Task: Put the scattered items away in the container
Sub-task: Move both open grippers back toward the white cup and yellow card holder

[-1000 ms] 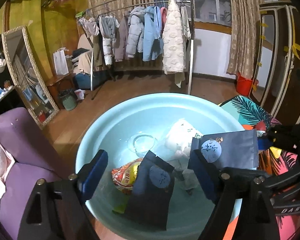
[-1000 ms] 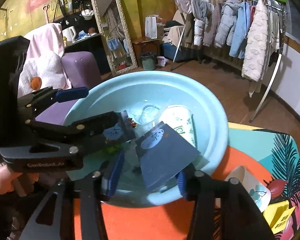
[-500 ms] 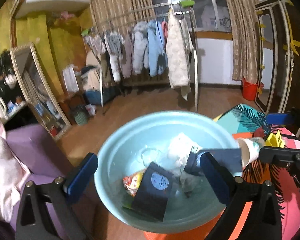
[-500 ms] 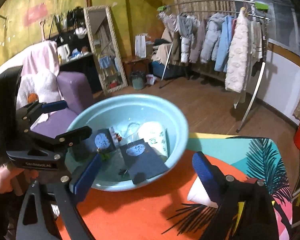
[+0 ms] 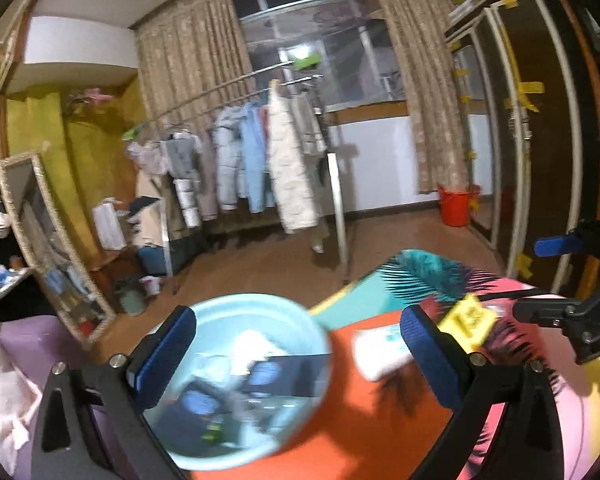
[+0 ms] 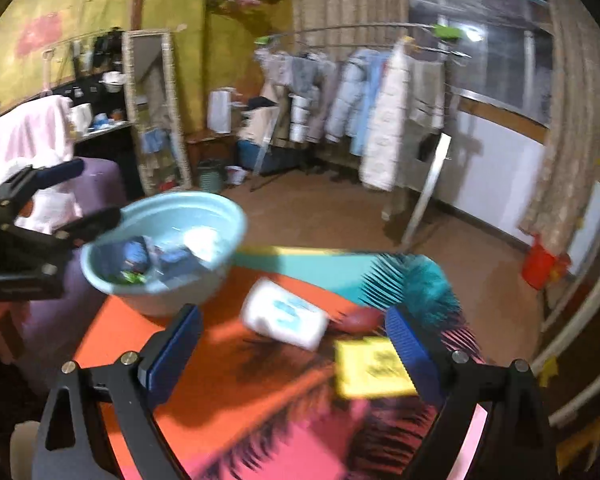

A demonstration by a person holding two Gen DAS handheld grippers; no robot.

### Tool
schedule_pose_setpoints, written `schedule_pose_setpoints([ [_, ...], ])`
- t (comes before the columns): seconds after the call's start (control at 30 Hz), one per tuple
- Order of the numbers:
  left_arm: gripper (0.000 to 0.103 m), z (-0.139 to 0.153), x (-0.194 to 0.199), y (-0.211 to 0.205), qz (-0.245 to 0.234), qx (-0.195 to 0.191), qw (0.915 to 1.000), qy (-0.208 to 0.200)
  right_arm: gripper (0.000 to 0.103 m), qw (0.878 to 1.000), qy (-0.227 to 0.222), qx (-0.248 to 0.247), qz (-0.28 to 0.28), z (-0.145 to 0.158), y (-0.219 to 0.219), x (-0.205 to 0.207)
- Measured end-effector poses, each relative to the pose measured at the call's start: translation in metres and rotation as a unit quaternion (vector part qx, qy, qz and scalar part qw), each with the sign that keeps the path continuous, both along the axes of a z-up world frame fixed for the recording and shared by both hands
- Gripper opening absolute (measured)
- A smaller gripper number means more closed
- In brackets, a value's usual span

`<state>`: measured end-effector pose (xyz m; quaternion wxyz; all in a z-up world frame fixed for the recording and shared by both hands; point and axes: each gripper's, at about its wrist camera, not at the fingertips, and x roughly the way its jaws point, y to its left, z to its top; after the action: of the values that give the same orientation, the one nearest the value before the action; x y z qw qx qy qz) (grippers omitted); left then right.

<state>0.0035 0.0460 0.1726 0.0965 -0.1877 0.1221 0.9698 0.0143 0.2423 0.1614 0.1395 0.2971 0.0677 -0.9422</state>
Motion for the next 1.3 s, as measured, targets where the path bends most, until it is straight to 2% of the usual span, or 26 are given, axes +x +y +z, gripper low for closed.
schedule_pose_setpoints([
  [0.13,0.103,-0.018,0.002,0.034,-0.026,0.01,0.9996,-0.009,0.096,0.999,-0.016,0.003,-0.033,-0.017,0.049,0.013],
  [0.3,0.103,-0.052,-0.004,0.062,-0.033,0.008,0.9989,-0.034,0.096,0.998,-0.041,-0.001,-0.045,-0.047,0.077,0.014],
  [0.47,0.103,-0.08,-0.016,0.071,-0.03,0.016,0.9971,-0.068,0.096,0.997,-0.06,-0.013,-0.039,-0.076,0.074,0.002],
  [0.7,0.103,-0.105,-0.032,0.068,-0.027,0.018,0.9949,-0.095,0.096,0.995,-0.089,-0.037,-0.037,-0.106,0.066,-0.04],
  [0.97,0.103,-0.113,-0.043,0.065,-0.037,0.009,0.9936,-0.106,0.096,0.993,-0.111,-0.023,-0.039,-0.132,0.052,-0.075],
  [1.17,0.103,-0.117,-0.048,0.065,-0.042,0.004,0.9924,-0.116,0.096,0.991,-0.119,-0.009,-0.054,-0.14,0.054,-0.091],
  [1.3,0.103,-0.118,-0.05,0.062,-0.042,0.006,0.992,-0.119,0.096,0.991,-0.119,-0.02,-0.054,-0.141,0.061,-0.091],
])
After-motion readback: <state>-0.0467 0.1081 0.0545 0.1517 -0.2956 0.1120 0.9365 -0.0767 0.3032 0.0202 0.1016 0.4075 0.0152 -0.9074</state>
